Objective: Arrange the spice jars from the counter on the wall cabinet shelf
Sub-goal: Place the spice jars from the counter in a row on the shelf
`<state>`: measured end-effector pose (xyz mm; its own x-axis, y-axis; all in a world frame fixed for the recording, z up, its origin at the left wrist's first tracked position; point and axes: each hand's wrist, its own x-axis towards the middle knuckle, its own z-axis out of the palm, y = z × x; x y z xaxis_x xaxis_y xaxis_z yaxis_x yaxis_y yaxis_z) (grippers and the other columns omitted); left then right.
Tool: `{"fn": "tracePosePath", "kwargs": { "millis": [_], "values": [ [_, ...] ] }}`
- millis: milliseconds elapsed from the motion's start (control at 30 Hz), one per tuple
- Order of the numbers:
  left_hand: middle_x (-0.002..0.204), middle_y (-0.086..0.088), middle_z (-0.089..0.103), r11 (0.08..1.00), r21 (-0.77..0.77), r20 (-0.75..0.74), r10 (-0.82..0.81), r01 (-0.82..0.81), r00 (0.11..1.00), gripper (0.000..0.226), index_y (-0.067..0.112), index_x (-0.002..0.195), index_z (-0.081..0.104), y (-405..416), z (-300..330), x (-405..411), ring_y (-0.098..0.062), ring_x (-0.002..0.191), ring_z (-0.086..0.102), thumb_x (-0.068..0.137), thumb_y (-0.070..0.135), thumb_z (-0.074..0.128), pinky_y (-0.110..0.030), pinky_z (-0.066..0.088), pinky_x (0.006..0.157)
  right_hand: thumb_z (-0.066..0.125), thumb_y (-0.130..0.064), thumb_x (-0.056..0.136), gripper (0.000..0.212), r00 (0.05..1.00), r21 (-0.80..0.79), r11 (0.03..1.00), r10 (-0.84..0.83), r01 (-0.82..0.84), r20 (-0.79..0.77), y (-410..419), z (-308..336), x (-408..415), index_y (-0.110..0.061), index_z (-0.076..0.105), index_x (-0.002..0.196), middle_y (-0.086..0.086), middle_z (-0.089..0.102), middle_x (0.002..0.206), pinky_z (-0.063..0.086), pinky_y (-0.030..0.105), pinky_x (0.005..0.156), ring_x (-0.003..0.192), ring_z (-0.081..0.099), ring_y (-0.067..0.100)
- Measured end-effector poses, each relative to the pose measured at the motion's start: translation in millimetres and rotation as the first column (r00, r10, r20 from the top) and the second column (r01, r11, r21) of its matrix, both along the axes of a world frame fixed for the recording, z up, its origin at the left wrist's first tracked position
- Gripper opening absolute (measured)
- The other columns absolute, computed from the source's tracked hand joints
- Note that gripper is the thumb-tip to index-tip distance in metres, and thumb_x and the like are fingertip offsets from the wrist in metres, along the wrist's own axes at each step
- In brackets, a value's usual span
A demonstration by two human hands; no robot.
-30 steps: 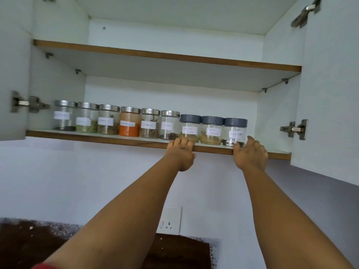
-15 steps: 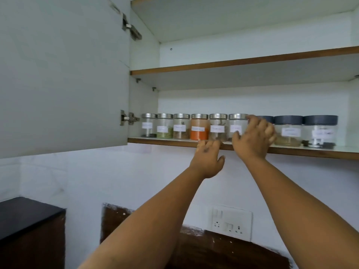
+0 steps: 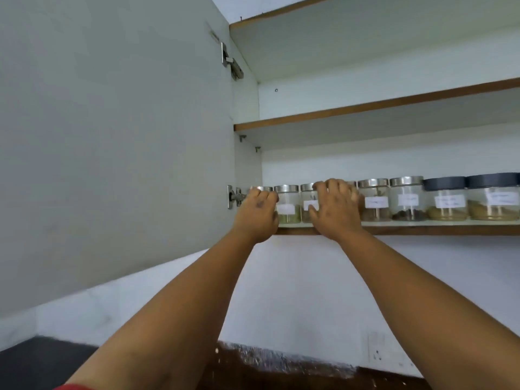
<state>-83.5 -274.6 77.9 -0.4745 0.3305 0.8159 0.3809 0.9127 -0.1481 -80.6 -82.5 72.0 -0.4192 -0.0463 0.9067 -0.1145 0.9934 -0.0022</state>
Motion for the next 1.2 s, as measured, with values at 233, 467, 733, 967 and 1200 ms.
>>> {"fn": "tracePosePath", "kwargs": {
  "millis": [233, 467, 733, 967, 1200],
  "values": [
    [0.117, -0.011, 0.057, 0.955, -0.128, -0.111, 0.255, -0.268, 0.961, 0.032, 0.011, 0.121, 0.053, -33.9, 92.4, -52.0, -0.028, 0.112, 0.045, 0.091, 0.002, 0.047, -0.032, 0.038, 0.093, 0.039, -0.033, 0.099, 0.049, 0.994, 0.198, 0.979, 0.025, -0.046, 0.107, -35.0, 10.1, -48.5, -0.021, 0.035, 0.146, 0.001, 0.040, 0.150, 0.010, 0.046, 0.121, 0.146, 0.021, 0.020],
    [0.123, -0.009, 0.059, 0.921, -0.306, 0.144, 0.293, -0.240, 0.945, 0.027, 0.012, 0.120, 0.063, -29.0, 121.9, -116.4, -0.028, 0.107, 0.060, 0.094, 0.020, 0.060, -0.038, 0.051, 0.094, 0.032, -0.026, 0.105, 0.047, 0.988, 0.190, 0.982, -0.019, -0.010, 0.152, -37.1, 66.2, -98.3, -0.019, 0.030, 0.151, 0.001, 0.028, 0.159, 0.009, 0.039, 0.120, 0.150, 0.010, 0.019],
    [0.122, -0.008, 0.061, 0.864, -0.422, 0.285, 0.414, -0.275, 0.865, 0.031, 0.010, 0.119, 0.066, -11.1, 127.4, -179.5, -0.022, 0.092, 0.052, 0.090, 0.008, 0.057, -0.031, 0.048, 0.087, 0.057, -0.026, 0.097, 0.027, 0.888, 0.175, 0.983, -0.025, -0.062, 0.460, -46.2, 105.8, -138.9, -0.016, 0.066, 0.121, 0.006, 0.064, 0.121, 0.046, 0.032, 0.090, 0.110, 0.058, 0.023],
    [0.126, -0.005, 0.063, 0.872, -0.398, 0.306, 0.420, -0.286, 0.854, 0.034, 0.014, 0.124, 0.065, 2.2, 129.0, -227.0, -0.021, 0.097, 0.058, 0.092, 0.016, 0.059, -0.032, 0.049, 0.098, 0.064, -0.010, 0.089, 0.021, 0.828, 0.366, 0.922, -0.303, 0.129, 0.472, -63.4, 125.9, -183.2, -0.006, 0.067, 0.109, 0.006, 0.065, 0.104, 0.049, 0.028, 0.076, 0.090, 0.058, 0.021],
    [0.139, -0.004, 0.055, 0.848, -0.491, 0.569, 0.487, -0.201, 0.663, 0.045, 0.018, 0.138, 0.054, 4.8, 156.8, -239.3, -0.023, 0.125, 0.053, 0.093, 0.010, 0.052, -0.040, 0.046, 0.105, 0.066, -0.004, 0.086, 0.013, 0.781, 0.428, 0.879, -0.413, 0.209, 0.468, -66.4, 130.8, -220.1, -0.008, 0.060, 0.098, 0.004, 0.043, 0.073, 0.042, 0.027, 0.070, 0.082, 0.052, 0.022]
  ]
}}
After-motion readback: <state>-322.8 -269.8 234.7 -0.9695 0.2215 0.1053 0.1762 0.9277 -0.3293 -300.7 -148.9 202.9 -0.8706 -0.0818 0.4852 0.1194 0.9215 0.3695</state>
